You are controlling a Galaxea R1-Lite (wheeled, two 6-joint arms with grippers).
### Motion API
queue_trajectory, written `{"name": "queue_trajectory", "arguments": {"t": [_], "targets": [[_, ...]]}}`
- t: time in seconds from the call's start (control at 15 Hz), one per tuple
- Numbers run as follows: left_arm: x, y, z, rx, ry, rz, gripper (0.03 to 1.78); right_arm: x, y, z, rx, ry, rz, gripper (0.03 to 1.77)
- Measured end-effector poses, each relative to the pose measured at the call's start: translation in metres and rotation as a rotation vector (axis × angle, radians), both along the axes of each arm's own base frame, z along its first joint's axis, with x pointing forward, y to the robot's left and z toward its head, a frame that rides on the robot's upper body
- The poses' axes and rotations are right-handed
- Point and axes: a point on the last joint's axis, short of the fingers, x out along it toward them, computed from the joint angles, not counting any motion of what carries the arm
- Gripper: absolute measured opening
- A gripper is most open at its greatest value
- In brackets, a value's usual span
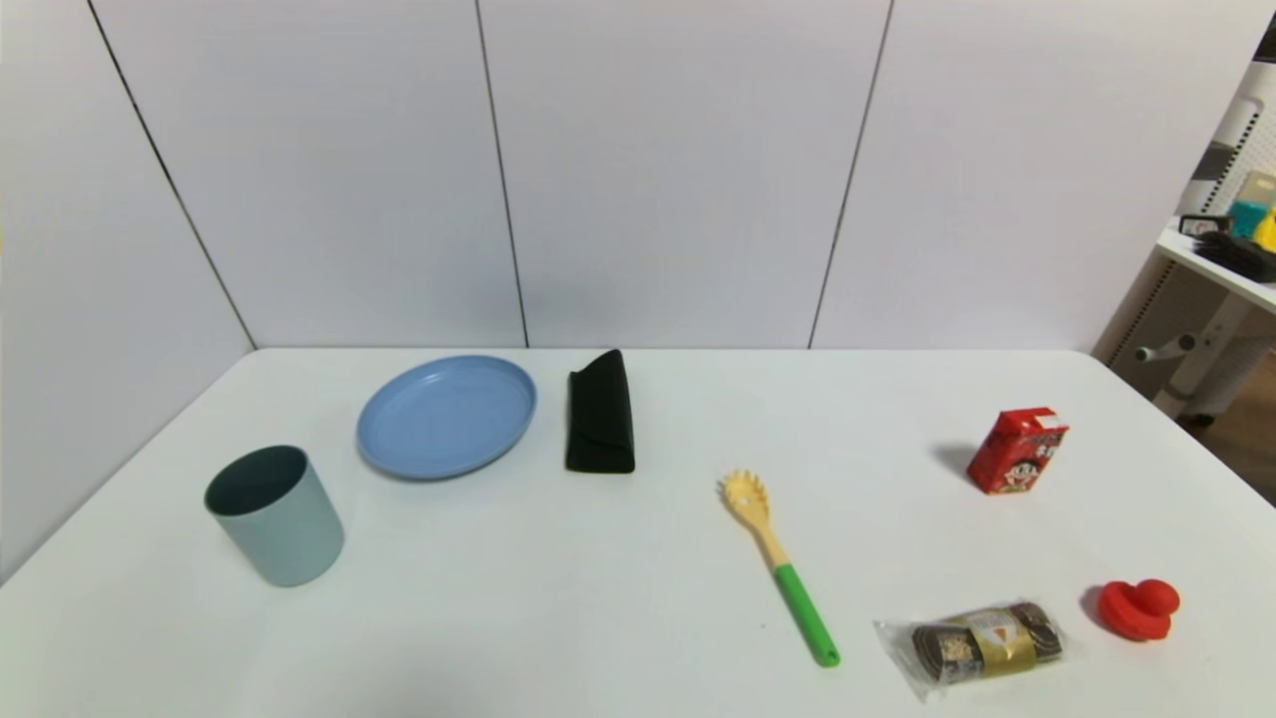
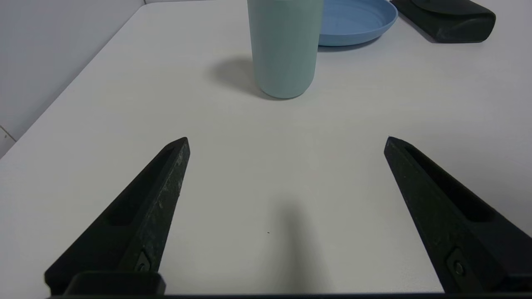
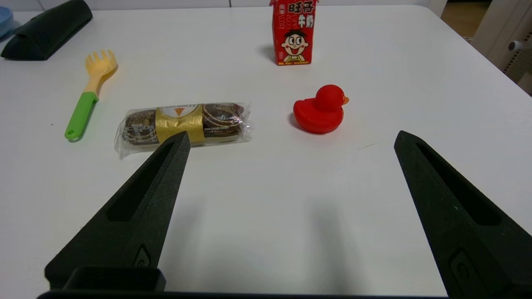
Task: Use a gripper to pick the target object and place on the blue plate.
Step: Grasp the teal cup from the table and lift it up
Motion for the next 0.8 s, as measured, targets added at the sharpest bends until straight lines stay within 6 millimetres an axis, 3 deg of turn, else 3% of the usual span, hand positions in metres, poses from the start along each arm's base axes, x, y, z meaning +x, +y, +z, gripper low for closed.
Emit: {"name": "queue_trajectory", "arguments": {"t": [0.47,0.67,0.8], "targets": [[0.002,0.0,0.003,0.001,0.017,0.002,1.69,0.0,0.0,0.0,0.0,0.0,0.0,1.7],[0.011,0.0,0.032,0.003,0.017,-0.004,1.69,0.0,0.0,0.0,0.0,0.0,0.0,1.7],[0.022,0.0,0.068,0.003,0.0,-0.012,1.69,0.0,0.0,0.0,0.0,0.0,0.0,1.7]]}}
